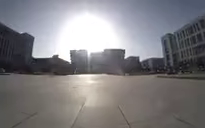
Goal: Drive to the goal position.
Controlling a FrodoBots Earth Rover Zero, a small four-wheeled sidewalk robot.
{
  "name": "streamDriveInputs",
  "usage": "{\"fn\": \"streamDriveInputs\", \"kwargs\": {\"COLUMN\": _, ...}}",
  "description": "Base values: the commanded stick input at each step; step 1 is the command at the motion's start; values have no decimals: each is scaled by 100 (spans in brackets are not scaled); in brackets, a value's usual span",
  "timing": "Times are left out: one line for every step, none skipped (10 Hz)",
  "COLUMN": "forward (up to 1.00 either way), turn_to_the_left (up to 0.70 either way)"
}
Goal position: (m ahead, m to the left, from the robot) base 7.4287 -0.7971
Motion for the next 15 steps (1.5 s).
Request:
{"fn": "streamDriveInputs", "kwargs": {"forward": 100, "turn_to_the_left": 4}}
{"fn": "streamDriveInputs", "kwargs": {"forward": 100, "turn_to_the_left": 4}}
{"fn": "streamDriveInputs", "kwargs": {"forward": 100, "turn_to_the_left": 4}}
{"fn": "streamDriveInputs", "kwargs": {"forward": 100, "turn_to_the_left": 4}}
{"fn": "streamDriveInputs", "kwargs": {"forward": 100, "turn_to_the_left": 4}}
{"fn": "streamDriveInputs", "kwargs": {"forward": 100, "turn_to_the_left": 4}}
{"fn": "streamDriveInputs", "kwargs": {"forward": 100, "turn_to_the_left": 4}}
{"fn": "streamDriveInputs", "kwargs": {"forward": 100, "turn_to_the_left": 4}}
{"fn": "streamDriveInputs", "kwargs": {"forward": 100, "turn_to_the_left": 4}}
{"fn": "streamDriveInputs", "kwargs": {"forward": 100, "turn_to_the_left": 4}}
{"fn": "streamDriveInputs", "kwargs": {"forward": 100, "turn_to_the_left": 4}}
{"fn": "streamDriveInputs", "kwargs": {"forward": 100, "turn_to_the_left": 4}}
{"fn": "streamDriveInputs", "kwargs": {"forward": 100, "turn_to_the_left": 4}}
{"fn": "streamDriveInputs", "kwargs": {"forward": 100, "turn_to_the_left": 4}}
{"fn": "streamDriveInputs", "kwargs": {"forward": 100, "turn_to_the_left": 4}}
